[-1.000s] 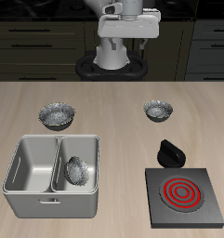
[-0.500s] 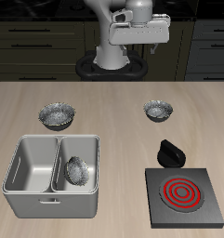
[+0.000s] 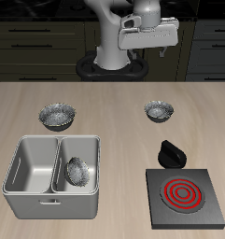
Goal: Place the smallest bowl in the left side of the drainer and the medium bowl in the right side
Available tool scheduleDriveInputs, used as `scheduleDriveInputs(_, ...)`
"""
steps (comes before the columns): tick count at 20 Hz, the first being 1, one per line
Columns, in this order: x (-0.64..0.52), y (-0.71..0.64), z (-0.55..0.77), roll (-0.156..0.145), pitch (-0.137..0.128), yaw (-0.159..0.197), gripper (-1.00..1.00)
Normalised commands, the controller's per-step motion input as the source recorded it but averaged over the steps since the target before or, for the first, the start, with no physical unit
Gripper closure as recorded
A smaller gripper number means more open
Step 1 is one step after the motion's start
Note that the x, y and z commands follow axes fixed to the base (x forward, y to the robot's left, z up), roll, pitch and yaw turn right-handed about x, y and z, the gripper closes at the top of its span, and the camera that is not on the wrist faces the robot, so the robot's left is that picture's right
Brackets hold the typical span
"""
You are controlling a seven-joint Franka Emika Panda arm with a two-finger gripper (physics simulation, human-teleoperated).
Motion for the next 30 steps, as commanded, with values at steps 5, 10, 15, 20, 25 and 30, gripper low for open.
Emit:
scheduleDriveInputs(5, 0.05, 0.05, -0.28, 0.005, 0.035, 0.004, -1.00)
scheduleDriveInputs(10, 0.18, -0.03, -0.33, -0.035, 0.044, 0.000, -1.00)
scheduleDriveInputs(15, 0.08, 0.01, -0.21, -0.002, 0.025, 0.004, -1.00)
scheduleDriveInputs(20, 0.19, -0.12, -0.36, -0.039, 0.041, 0.011, -1.00)
scheduleDriveInputs(25, 0.10, -0.05, -0.30, -0.020, 0.044, 0.010, -1.00)
scheduleDriveInputs(30, 0.00, 0.02, -0.31, 0.003, 0.042, 0.009, -1.00)
